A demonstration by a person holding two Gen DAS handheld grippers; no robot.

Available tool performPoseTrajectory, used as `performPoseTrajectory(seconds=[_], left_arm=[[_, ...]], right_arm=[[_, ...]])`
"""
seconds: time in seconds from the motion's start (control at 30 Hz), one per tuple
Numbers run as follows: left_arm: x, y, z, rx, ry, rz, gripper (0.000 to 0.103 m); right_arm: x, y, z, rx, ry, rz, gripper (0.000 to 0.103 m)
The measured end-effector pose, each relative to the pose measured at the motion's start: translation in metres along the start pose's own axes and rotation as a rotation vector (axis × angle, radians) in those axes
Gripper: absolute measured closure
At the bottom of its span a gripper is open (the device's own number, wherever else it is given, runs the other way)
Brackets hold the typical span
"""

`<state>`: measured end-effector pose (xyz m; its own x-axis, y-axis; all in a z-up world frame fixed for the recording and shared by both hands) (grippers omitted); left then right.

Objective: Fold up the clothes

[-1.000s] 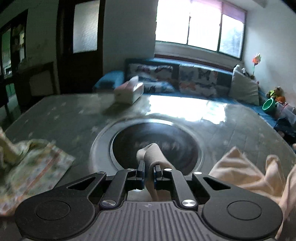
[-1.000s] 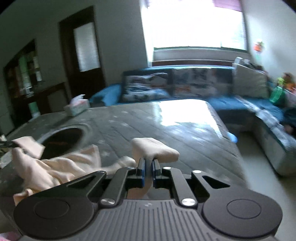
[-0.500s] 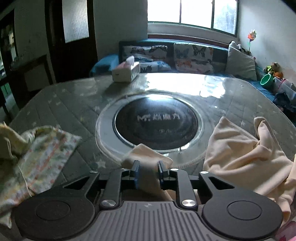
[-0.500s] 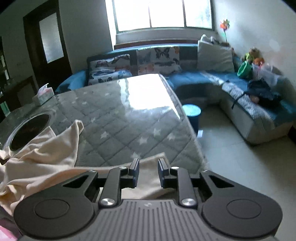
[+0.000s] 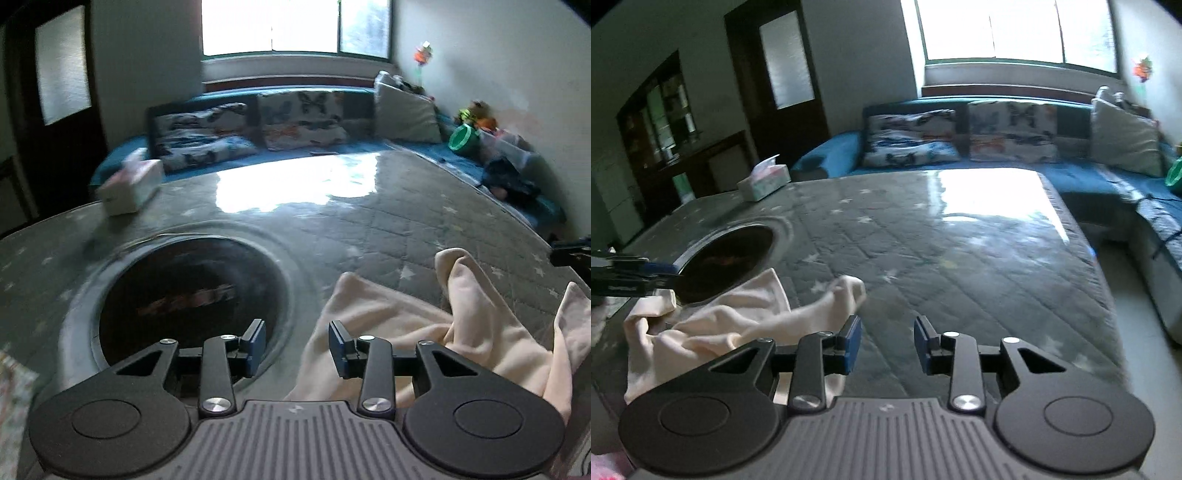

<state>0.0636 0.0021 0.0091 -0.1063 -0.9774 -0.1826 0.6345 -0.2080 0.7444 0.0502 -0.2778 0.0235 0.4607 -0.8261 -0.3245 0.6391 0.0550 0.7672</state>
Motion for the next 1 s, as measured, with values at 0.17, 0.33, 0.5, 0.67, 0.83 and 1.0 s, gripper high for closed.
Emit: performPoseTrajectory(seconds=[0.17, 0.33, 0.5, 0.67, 0.83, 1.0], left_arm=[[0.026, 0.013, -0.039, -0.015, -0.032, -0.050, 0.057], [0.048, 0.020, -0.068, -0.038, -0.054, -0.089, 0.053], [0.058, 0.017, -0.083, -0.063, -0.075, -0.117, 0.053], [0.061, 0.018, -0.085, -0.058, -0.106, -0.118, 0.065], [0.065, 0.018, -0.081, -0.027, -0.125, -0.141, 0.093], [0.052, 0.028, -0.074, 0.021, -0.101, -0.102, 0.099]], right_arm=[[-0.003, 0.018, -0.038, -0.026, 0.055, 0.016, 0.069], [-0.002, 0.031, -0.076, -0.058, 0.083, 0.016, 0.067], [0.004, 0.034, -0.107, -0.108, 0.082, 0.002, 0.067], [0.012, 0.031, -0.123, -0.161, 0.097, -0.034, 0.068], [0.010, 0.029, -0.125, -0.176, 0.120, -0.036, 0.083], [0.004, 0.038, -0.113, -0.128, 0.090, 0.025, 0.093]])
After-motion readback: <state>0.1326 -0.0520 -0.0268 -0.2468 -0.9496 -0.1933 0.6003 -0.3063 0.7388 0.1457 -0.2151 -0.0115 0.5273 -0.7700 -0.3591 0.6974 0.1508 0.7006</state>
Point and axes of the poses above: each gripper's, at about its wrist camera, not at the fingertips, and z roughly against the way its jaws point, x to its right, y to its top, the point moved 3 cm from there along -z, roughly the way its jaws point, and after that the axes turned 15 degrees about y, right-handed, at the moved point
